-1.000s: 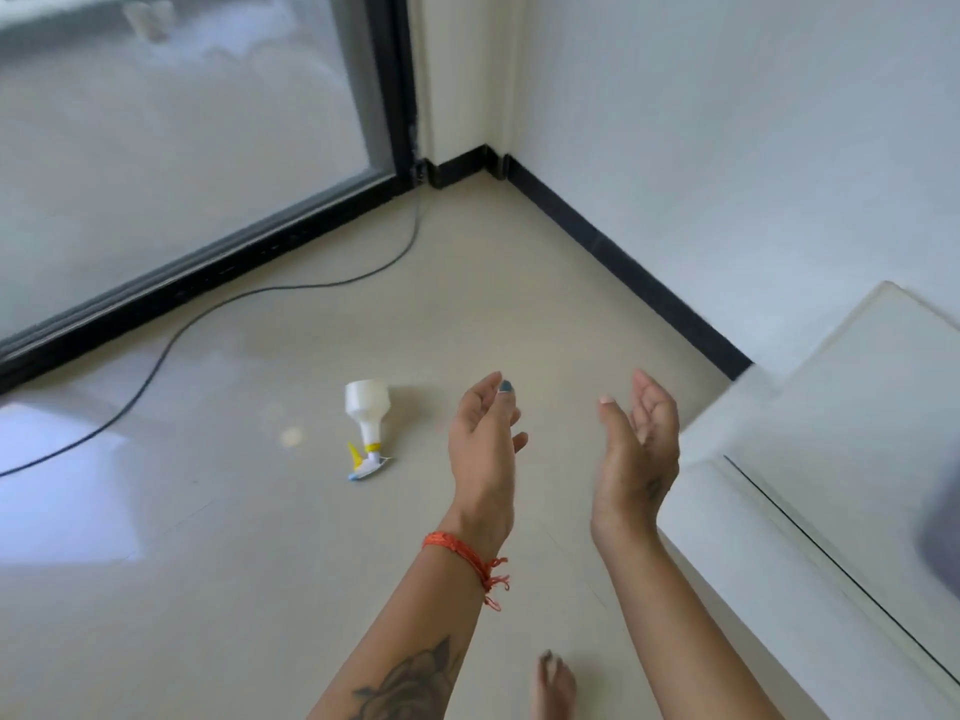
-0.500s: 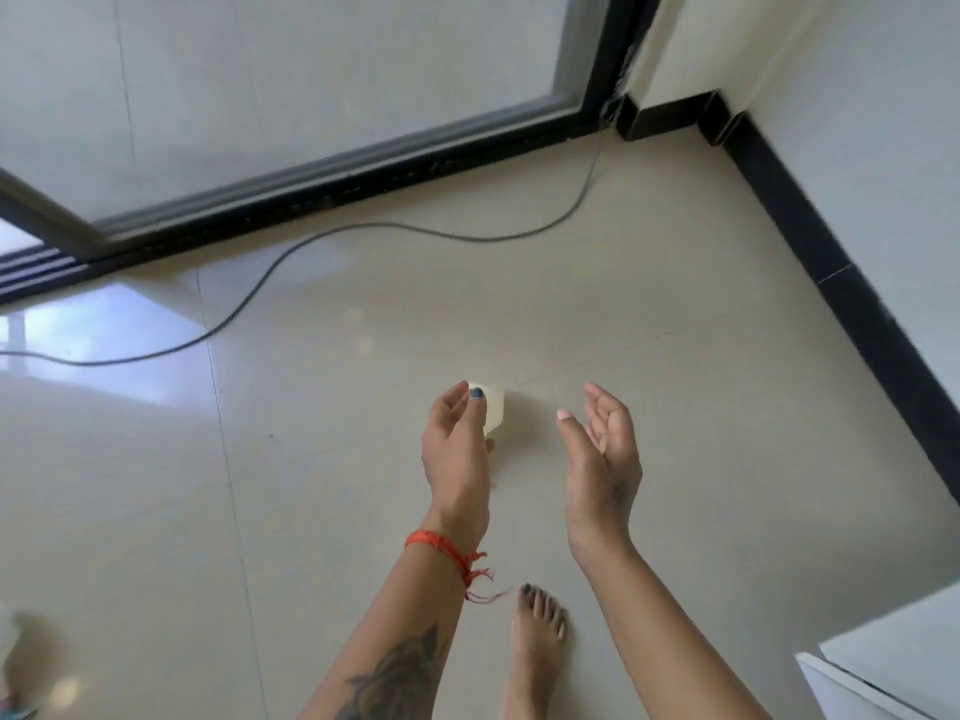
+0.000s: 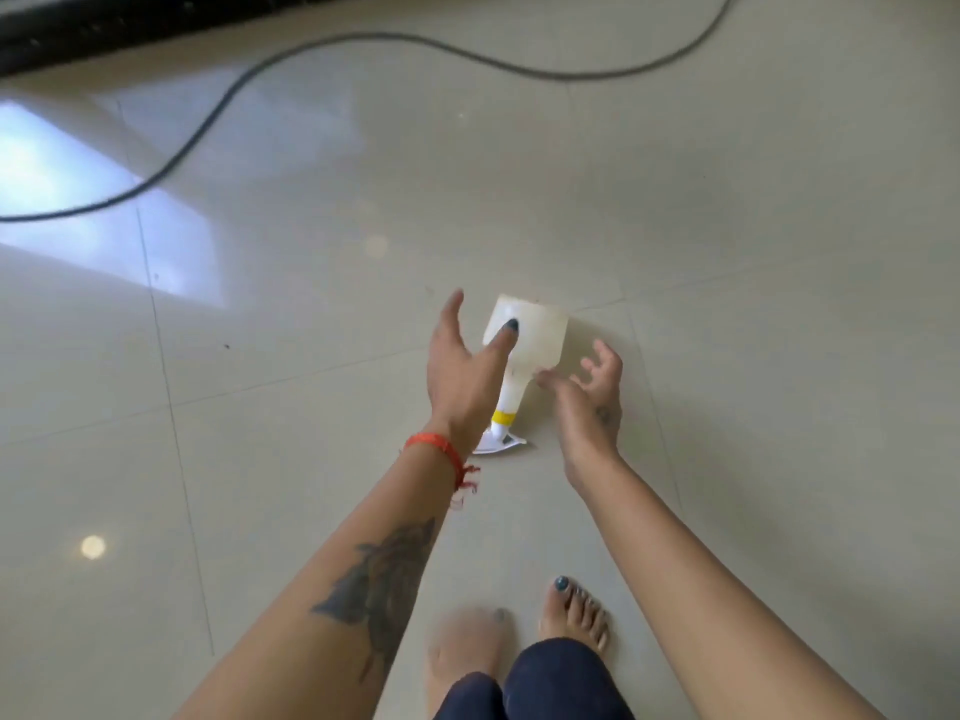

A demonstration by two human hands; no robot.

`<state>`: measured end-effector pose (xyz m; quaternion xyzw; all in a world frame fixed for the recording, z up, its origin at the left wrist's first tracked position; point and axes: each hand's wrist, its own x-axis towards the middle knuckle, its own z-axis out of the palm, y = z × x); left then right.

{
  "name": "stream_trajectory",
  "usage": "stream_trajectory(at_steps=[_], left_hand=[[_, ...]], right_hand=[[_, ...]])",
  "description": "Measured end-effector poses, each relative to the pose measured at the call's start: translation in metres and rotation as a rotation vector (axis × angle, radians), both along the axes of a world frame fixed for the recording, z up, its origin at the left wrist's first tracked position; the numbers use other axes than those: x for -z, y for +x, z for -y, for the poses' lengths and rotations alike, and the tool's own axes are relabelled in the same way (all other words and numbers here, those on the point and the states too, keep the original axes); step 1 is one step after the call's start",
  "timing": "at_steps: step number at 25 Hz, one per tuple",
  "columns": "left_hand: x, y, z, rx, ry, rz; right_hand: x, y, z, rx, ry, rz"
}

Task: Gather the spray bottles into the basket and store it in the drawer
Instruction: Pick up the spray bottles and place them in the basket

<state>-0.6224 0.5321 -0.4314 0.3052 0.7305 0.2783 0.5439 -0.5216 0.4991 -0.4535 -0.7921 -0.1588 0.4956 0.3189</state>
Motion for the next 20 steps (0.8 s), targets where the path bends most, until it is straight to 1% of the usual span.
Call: stream_trajectory(at_steps=[3, 6, 7, 9, 12, 16, 18, 20], left_hand=[[0.042, 0.009, -0.014, 0.221, 0.094, -0.050], [0.067, 0.021, -0.019, 0.394, 0.112, -0.071], [0.069, 0.022, -0.018, 0.417, 0.124, -0.095], [0.062, 0.021, -0.019, 0.377, 0.123, -0.113], [0.029, 0.020, -0.023, 0.241, 0.040, -0.017], [-0.035, 0.033, -0.020, 0.100, -0.095, 0.159], [-0.066, 0.042, -0.017, 0.073, -0.142, 0.226], [-0.103, 0.055, -0.016, 0.084, -0.199, 0.292]], right_hand=[[0.047, -0.010, 0.000, -0.060, -0.102, -0.087], [0.074, -0.018, 0.006, -0.104, -0.066, -0.116], [0.076, -0.019, 0.007, -0.110, -0.053, -0.109], [0.067, -0.015, 0.006, -0.160, -0.072, -0.085], [0.026, 0.004, 0.008, -0.261, -0.083, -0.015], [-0.053, 0.039, 0.017, -0.309, -0.058, -0.025], [-0.090, 0.060, 0.019, -0.335, -0.051, -0.039], [-0.132, 0.088, 0.021, -0.314, -0.026, -0.055]])
